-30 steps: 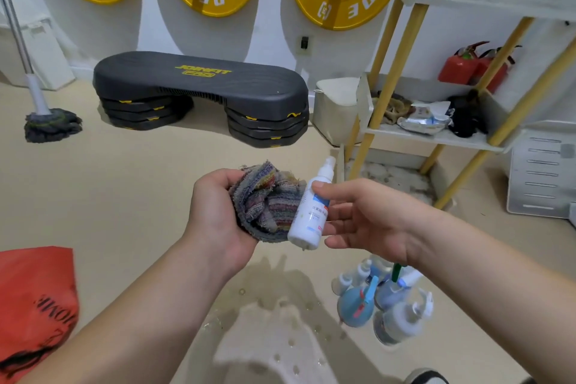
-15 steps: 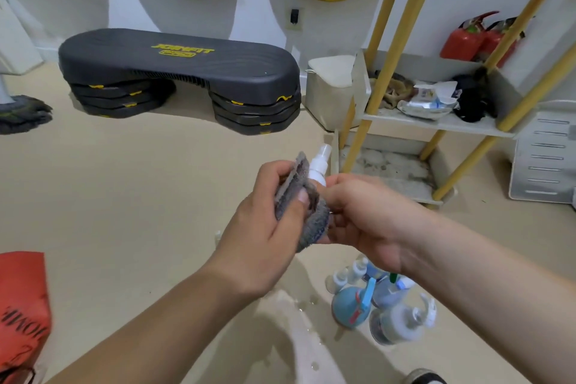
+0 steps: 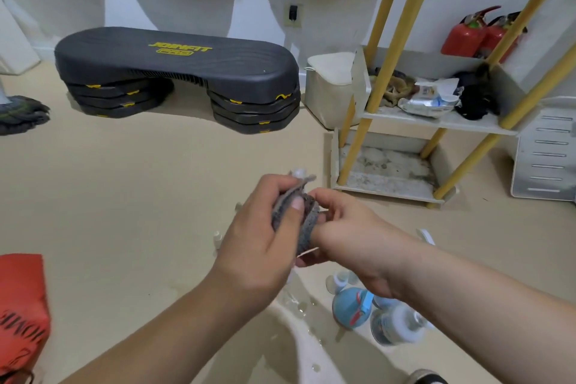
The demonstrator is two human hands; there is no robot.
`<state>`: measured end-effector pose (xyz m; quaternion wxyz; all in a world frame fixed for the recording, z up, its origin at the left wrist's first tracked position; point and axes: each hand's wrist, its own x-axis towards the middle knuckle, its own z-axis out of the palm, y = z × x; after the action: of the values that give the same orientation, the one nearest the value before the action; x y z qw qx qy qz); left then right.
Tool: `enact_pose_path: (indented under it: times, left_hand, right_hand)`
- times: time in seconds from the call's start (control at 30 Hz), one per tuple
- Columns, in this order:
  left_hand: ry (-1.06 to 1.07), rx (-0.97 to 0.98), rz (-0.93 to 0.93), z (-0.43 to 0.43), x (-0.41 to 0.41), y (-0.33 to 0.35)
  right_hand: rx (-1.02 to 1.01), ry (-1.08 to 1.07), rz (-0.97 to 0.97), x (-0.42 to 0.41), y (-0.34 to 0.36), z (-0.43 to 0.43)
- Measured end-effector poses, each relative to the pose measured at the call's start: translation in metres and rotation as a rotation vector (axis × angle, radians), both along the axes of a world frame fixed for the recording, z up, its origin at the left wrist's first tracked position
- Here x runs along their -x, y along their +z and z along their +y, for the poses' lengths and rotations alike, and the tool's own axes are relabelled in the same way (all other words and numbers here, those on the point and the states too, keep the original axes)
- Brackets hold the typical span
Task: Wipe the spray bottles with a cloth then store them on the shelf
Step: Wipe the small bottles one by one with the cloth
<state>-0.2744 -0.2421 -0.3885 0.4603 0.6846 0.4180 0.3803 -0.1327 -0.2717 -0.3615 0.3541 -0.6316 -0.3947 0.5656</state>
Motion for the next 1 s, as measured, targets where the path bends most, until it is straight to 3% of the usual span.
enact_pose_path:
  times: [0.1, 0.2, 0.3, 0.37, 0.5, 0.63, 0.8, 0.9, 1.0]
  left_hand:
    - [0.132, 0.336, -0.144, 0.015, 0.003, 0.007]
    - [0.074, 0.704, -0.298, 0.023, 0.007, 0.015]
    - [0.042, 0.812, -0.425, 0.021, 0.011, 0.016]
    - [0.076, 0.711, -0.341, 0.018, 0.008, 0.014]
    - [0.043, 0.132, 0.037, -0.005, 0.006, 0.007]
    - [-0.117, -0.071, 0.138, -0.01, 0.014, -0.007]
    - [-0.125, -0.435, 0.294, -0.009, 0.014, -0.003]
    - [-0.064, -0.361, 0.264, -0.012, 0.014, 0.0]
    - [0.106, 0.105, 0.091, -0.006, 0.009, 0.004]
  right_hand:
    - [-0.066, 0.031, -0.036, 0.003, 0.003, -0.004]
    - [-0.078, 0.076, 0.036, 0.005, 0.005, -0.007]
    - [-0.07, 0.092, 0.04, 0.005, 0.008, -0.006]
    - [-0.057, 0.072, 0.016, 0.004, 0.006, -0.005]
    - [-0.023, -0.002, -0.078, 0.001, -0.002, -0.003]
    - [-0.018, -0.04, -0.149, -0.003, -0.006, -0.004]
    - [-0.072, -0.071, -0.208, -0.005, -0.008, -0.008]
    - [-0.159, -0.067, -0.247, -0.003, -0.006, -0.009]
    - [-0.129, -0.01, -0.146, -0.002, -0.002, -0.01]
